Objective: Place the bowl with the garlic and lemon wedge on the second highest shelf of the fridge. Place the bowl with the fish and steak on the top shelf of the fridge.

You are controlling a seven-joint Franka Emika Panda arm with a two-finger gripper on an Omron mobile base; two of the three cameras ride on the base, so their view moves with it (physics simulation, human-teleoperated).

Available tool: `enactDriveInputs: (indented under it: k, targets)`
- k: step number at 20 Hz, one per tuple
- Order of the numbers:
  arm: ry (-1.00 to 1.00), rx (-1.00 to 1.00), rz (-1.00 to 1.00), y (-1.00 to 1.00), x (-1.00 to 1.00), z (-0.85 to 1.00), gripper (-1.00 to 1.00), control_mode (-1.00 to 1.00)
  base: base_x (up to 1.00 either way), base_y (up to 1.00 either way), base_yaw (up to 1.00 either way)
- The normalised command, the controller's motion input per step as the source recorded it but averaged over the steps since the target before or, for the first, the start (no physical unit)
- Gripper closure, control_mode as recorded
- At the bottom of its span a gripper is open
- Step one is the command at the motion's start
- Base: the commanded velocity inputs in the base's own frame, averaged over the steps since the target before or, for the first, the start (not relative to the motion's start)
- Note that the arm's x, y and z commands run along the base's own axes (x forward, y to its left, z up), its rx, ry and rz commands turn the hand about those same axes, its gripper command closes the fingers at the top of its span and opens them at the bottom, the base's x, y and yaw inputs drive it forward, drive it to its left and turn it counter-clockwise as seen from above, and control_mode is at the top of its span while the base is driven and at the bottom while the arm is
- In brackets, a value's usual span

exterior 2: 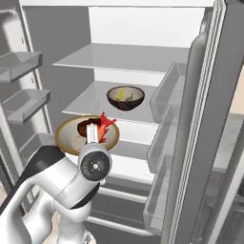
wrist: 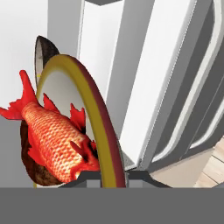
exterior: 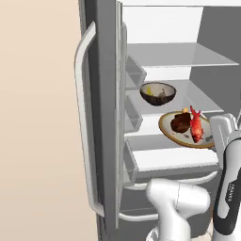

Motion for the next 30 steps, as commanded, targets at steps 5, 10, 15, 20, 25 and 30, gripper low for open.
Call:
enactDriveInputs:
  k: [5,10,15,20,25,30]
  targets:
    - [0.00,0.00,0.00,0.00,0.00,0.00,1.00,1.00,0.61,0.00,-0.01]
    - [0.00,0.00,0.00,0.00,0.00,0.00,1.00,1.00,0.49,0.06,-0.03]
    - [0.00,0.00,-0.03,0.08,0.26,0.25,1.00,-1.00,0.10,0.02,-0.01]
    - [-0.12,-0.03,-0.04,0.06,-0.09,0.89,1.00,-1.00,0.00,0.00,0.00]
    - [-0.04,0.00,-0.02,0.00,-0.04,0.99,1.00,-1.00,0.00,0.00,0.00]
    - [0.00,0.00,-0.05,0.00,0.02,0.95,1.00,-1.00,0.00,0.00,0.00]
